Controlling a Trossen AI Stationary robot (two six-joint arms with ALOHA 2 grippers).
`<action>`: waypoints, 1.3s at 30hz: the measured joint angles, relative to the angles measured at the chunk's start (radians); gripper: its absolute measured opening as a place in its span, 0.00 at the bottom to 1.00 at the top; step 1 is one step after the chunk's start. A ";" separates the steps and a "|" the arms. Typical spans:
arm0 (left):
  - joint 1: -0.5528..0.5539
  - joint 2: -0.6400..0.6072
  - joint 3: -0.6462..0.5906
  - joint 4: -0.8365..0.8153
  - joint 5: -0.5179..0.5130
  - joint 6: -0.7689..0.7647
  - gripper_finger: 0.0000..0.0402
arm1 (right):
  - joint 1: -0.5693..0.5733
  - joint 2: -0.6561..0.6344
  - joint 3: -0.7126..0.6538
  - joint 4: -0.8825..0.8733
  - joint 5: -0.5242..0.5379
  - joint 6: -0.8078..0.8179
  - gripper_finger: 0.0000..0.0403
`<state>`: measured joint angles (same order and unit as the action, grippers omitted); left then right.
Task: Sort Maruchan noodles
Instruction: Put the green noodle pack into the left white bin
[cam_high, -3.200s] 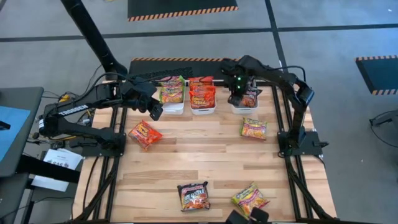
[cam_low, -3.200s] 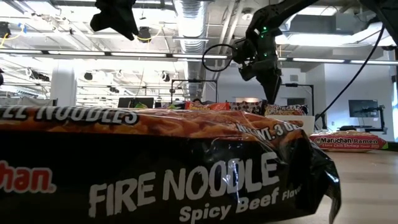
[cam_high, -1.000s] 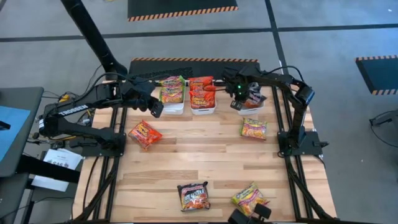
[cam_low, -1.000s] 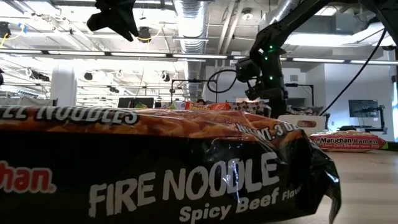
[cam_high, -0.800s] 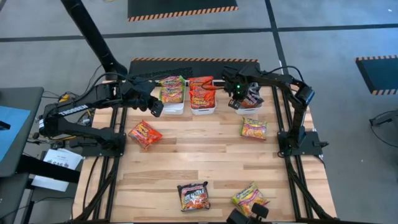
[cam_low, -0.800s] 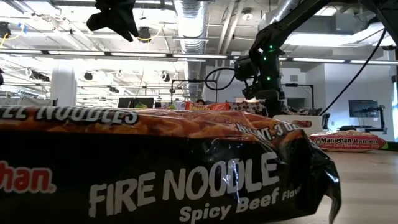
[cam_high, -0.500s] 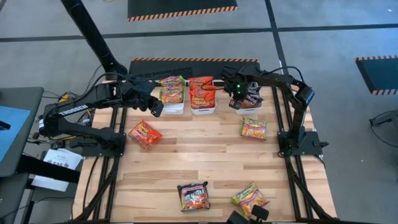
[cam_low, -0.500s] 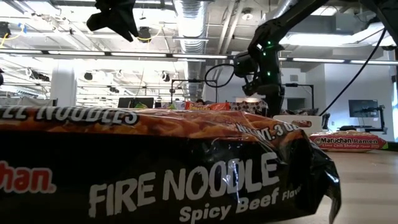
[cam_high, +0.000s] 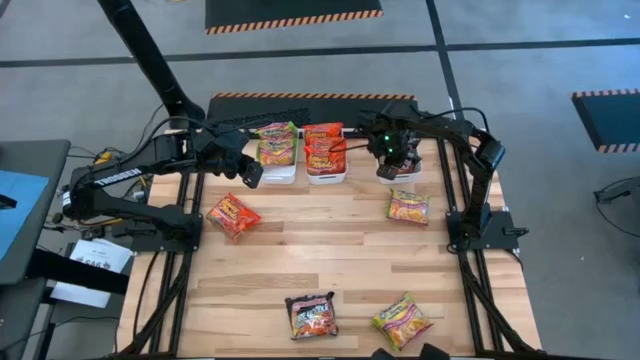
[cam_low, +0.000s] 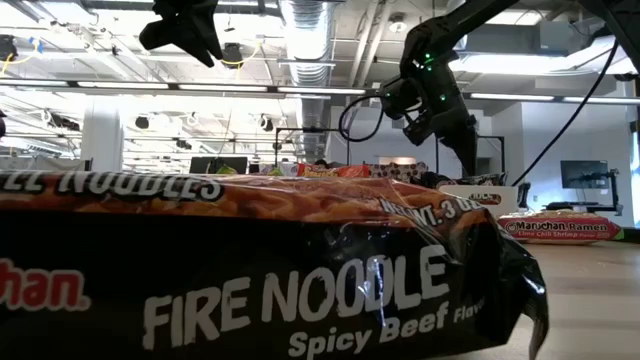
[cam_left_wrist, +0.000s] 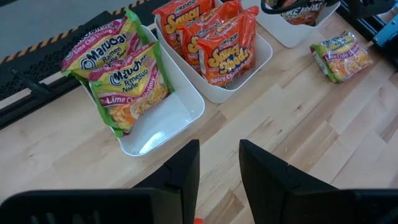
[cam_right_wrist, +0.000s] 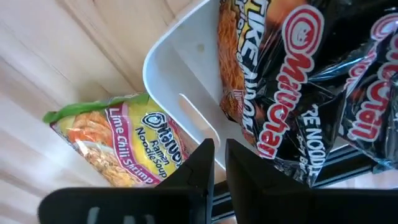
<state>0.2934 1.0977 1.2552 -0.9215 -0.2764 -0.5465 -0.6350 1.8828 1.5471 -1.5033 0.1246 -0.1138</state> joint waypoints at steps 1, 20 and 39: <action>0.000 0.000 0.000 0.000 0.000 0.000 0.24 | 0.000 0.000 0.000 -0.002 -0.001 0.010 0.16; 0.000 0.000 0.000 -0.005 0.150 0.016 0.24 | 0.146 -0.320 0.000 0.111 -0.127 0.284 0.16; -0.035 0.000 0.000 -0.102 0.428 0.144 0.24 | 0.598 -0.391 0.002 0.017 -0.243 0.704 0.36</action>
<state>0.2583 1.0977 1.2552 -1.0234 0.1517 -0.4023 -0.0365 1.4917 1.5491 -1.4862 -0.1188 0.5906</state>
